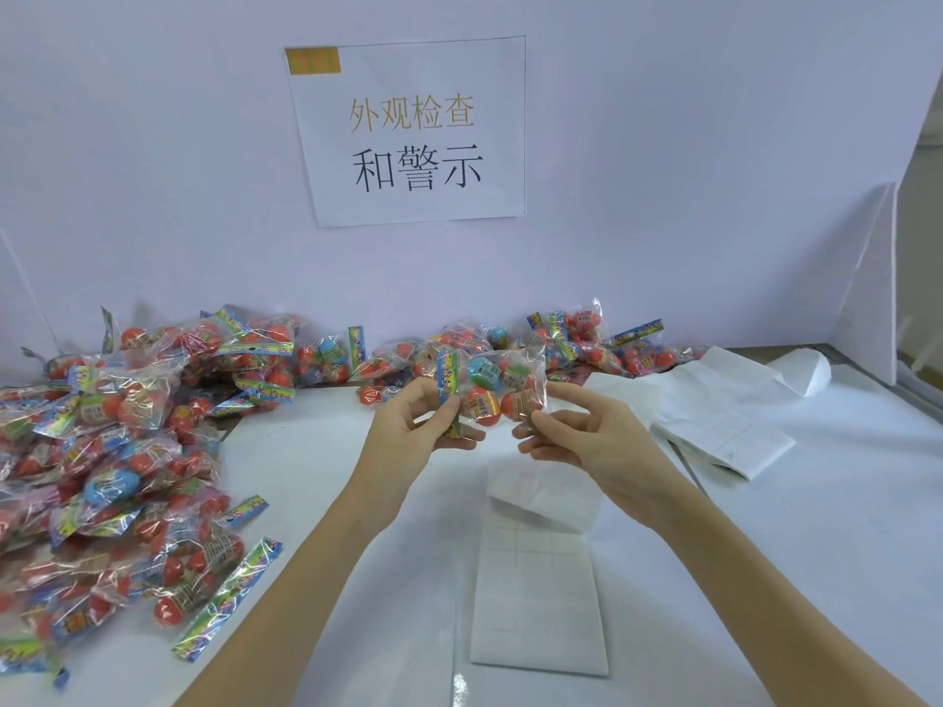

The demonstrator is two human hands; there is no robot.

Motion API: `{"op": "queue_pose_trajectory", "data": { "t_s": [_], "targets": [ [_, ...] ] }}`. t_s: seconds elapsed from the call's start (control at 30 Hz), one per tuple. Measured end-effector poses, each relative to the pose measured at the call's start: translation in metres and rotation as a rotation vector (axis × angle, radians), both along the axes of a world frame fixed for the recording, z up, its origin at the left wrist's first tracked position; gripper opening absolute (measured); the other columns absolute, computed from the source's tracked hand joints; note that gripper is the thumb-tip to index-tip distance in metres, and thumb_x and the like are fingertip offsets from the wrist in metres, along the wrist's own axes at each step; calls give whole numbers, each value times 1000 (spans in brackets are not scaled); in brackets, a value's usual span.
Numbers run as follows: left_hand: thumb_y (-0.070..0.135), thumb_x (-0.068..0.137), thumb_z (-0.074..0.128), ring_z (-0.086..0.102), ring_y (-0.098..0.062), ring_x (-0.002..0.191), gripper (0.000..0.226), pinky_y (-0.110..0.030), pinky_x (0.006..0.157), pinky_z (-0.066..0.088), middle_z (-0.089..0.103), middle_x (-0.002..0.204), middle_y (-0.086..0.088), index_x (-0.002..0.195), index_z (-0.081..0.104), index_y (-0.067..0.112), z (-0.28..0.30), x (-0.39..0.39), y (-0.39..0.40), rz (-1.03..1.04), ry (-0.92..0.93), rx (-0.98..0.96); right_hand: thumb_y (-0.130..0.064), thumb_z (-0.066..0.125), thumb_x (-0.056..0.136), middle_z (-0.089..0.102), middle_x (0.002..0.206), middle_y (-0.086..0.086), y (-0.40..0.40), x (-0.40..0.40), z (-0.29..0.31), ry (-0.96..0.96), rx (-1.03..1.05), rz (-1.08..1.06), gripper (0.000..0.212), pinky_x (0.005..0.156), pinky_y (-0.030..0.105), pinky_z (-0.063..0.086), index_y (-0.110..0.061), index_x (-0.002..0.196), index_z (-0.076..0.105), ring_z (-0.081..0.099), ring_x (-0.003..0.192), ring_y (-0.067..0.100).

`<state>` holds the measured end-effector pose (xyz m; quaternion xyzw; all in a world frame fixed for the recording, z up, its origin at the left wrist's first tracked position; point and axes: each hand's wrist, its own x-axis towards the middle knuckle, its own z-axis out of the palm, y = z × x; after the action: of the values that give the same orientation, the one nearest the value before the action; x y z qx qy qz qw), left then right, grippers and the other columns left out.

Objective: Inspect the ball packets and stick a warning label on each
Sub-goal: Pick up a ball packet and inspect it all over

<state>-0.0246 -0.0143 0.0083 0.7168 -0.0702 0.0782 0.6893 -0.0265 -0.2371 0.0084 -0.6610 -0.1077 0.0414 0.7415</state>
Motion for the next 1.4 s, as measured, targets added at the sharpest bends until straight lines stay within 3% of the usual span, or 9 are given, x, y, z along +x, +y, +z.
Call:
{"op": "queue_pose_trajectory", "data": {
  "t_s": [0.27,0.47,0.6,0.7,0.87,1.03,1.2,1.3,1.4],
  "targets": [
    [9,102,63,67,-17,72,12,-26,63,59,75,81,-3,101,73,3,-1,4,4,52,49,1,-8,69,98,80,98,17,-3,-2,6,-28,-3,4,36,73,26,62,-21,129,57,79,94,31],
    [58,84,69,63,-14,78,43,-32,75,55,71,92,-14,92,71,16,-2,5,6,71,118,-38,-7,63,103,79,109,13,-7,-4,6,-28,-143,210,39,82,29,62,-25,137,55,76,105,27],
    [50,87,72,65,-7,75,35,-21,68,53,74,83,4,94,69,15,-2,4,8,34,3,-28,-36,65,101,78,118,3,-1,-5,7,-16,-171,192,32,90,32,61,-25,131,63,72,115,19],
    [50,80,75,72,-7,77,23,-16,63,54,80,93,4,91,81,30,1,1,6,5,-3,4,-57,60,93,79,104,8,5,-5,7,-18,-116,40,50,81,30,63,-18,122,70,77,99,24],
    [45,79,77,71,-11,75,18,-24,66,61,81,88,-3,89,85,32,2,-2,3,33,-2,-45,-45,64,96,81,97,12,6,-7,4,-56,-78,-2,34,78,26,62,-19,107,83,78,90,27],
    [33,97,70,66,-4,87,16,-11,77,49,75,100,6,92,84,39,-1,4,4,81,-22,-3,-45,62,96,81,101,3,7,-6,6,-144,-62,-56,25,80,25,62,-36,102,84,78,95,24],
    [39,92,70,43,-16,53,22,-24,55,49,45,60,0,97,84,23,-1,4,7,7,11,-36,-49,61,95,73,127,-17,8,-3,0,-218,-183,-54,30,98,29,57,-39,116,79,65,123,3],
    [34,88,72,73,-24,74,33,-36,82,64,69,75,-8,88,79,2,1,5,8,-71,-13,-145,-55,56,96,69,129,-26,3,-2,2,-194,-211,24,33,93,25,59,-46,122,75,60,126,-4],
    [30,94,71,72,-26,116,28,-33,106,54,76,120,-10,111,81,10,1,4,10,-203,-49,-164,-57,53,99,64,140,-20,3,0,1,-62,-24,65,40,96,30,59,-44,133,68,69,121,15]
  ]
}}
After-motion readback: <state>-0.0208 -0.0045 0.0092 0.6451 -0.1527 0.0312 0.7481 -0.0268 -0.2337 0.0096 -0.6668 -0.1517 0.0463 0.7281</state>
